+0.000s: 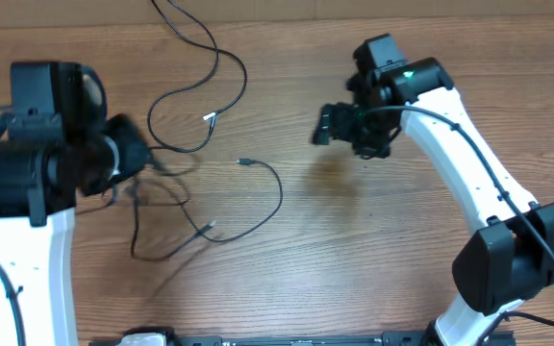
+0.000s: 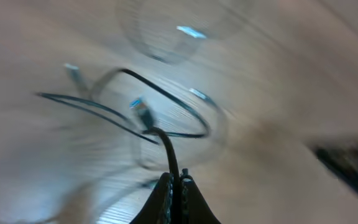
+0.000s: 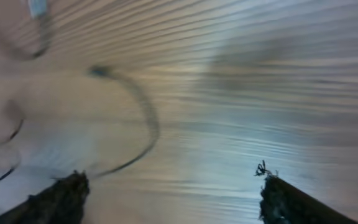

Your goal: Untangle cables

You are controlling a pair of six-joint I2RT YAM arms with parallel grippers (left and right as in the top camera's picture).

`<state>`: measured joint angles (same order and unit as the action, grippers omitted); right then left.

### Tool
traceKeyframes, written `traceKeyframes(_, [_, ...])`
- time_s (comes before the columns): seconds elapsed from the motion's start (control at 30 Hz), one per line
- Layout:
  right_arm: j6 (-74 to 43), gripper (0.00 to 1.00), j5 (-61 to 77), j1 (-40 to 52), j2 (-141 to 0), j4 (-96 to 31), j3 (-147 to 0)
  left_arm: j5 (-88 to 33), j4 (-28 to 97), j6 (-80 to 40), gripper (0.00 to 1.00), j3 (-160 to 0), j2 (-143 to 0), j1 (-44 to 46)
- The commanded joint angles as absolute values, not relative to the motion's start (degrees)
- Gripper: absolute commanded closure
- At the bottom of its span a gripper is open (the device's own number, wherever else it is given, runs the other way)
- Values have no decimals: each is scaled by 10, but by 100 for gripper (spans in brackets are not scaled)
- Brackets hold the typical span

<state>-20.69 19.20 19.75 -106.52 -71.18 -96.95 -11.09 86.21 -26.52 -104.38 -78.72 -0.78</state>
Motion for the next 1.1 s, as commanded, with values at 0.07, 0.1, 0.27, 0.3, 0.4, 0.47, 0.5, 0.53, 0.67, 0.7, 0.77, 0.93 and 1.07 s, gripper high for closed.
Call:
traceKeyframes(0.07, [-108, 6, 320, 231, -1067, -695, -968, -421, 828, -99, 96, -1052, -800, -7])
traceKeyframes(0.1, [-92, 5, 339, 237, -1066, -690, -968, -449, 821, -89, 96, -1052, -800, -7])
traceKeyframes(0.27, [-36, 0, 409, 251, -1066, -676, -968, -488, 817, -85, 96, -1052, -800, -7])
traceKeyframes(0.3, [-35, 0, 418, 251, -1067, -673, -968, -481, 818, -85, 96, -1052, -800, -7])
traceKeyframes(0.4, [-35, 0, 436, 251, -1066, -667, -968, -432, 825, -86, 96, -1052, -800, -7])
traceKeyframes(0.47, [-28, 0, 453, 251, -1067, -667, -968, -387, 830, -100, 96, -1052, -800, -7])
traceKeyframes(0.5, [-26, 0, 461, 251, -1066, -667, -968, -353, 833, -121, 96, -1052, -800, -7])
traceKeyframes(0.53, [-26, 0, 467, 251, -1067, -667, -968, -314, 838, -149, 96, -1052, -800, -7])
traceKeyframes(0.67, [22, 0, 510, 251, -1066, -681, -968, -236, 855, -206, 96, -1052, -800, -7])
traceKeyframes(0.7, [41, 0, 525, 251, -1066, -687, -968, -237, 857, -206, 96, -1052, -800, -7])
traceKeyframes(0.77, [69, 0, 553, 251, -1066, -692, -968, -249, 857, -206, 96, -1052, -800, -7])
traceKeyframes(0.93, [72, 0, 571, 252, -1066, -690, -968, -298, 854, -192, 96, -1052, -800, -6])
traceKeyframes(1.07, [71, 0, 571, 252, -1066, -691, -968, -294, 853, -193, 96, -1052, -801, -2])
